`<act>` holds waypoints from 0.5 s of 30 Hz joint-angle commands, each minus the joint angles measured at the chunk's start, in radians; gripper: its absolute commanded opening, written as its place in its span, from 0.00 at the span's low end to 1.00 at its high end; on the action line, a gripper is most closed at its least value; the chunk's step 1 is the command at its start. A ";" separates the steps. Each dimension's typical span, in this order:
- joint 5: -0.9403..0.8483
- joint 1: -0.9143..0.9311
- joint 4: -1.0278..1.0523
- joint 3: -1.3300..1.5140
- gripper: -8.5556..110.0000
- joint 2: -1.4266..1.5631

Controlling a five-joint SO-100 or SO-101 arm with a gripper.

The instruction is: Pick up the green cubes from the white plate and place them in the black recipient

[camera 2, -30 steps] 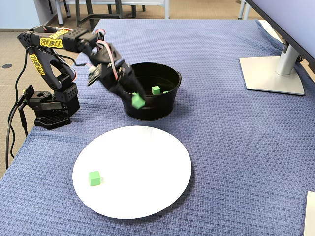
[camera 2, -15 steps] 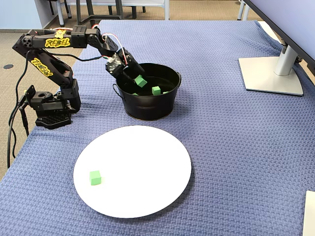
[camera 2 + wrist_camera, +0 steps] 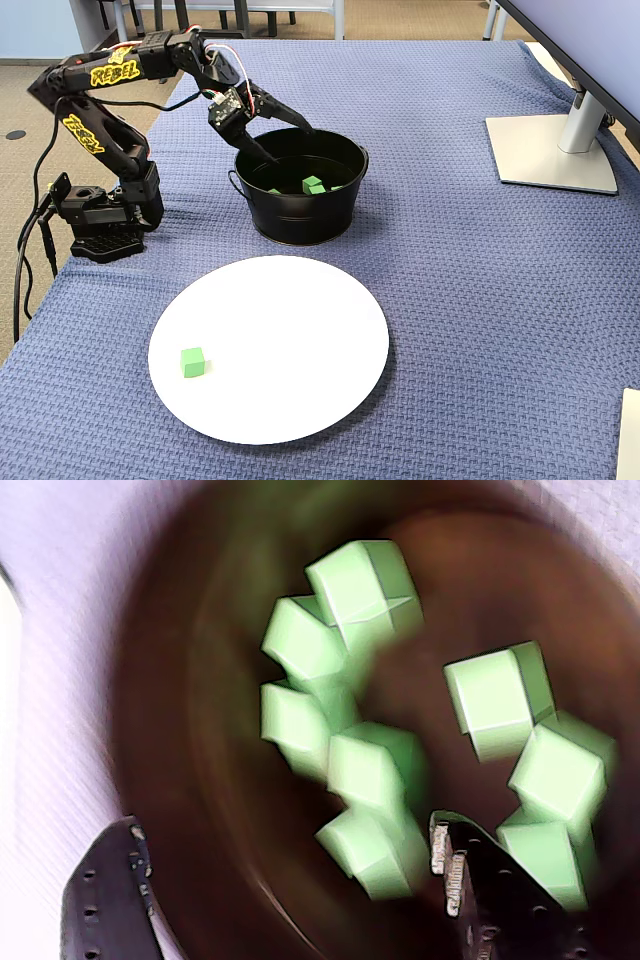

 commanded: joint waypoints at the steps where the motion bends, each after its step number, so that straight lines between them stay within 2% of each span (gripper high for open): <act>1: -0.089 0.279 0.052 -0.291 0.31 -0.224; 5: -0.120 0.497 -0.014 -0.388 0.28 -0.459; 9: -0.236 0.594 -0.006 -0.419 0.28 -0.649; 15: -0.457 0.637 -0.017 -0.250 0.27 -0.601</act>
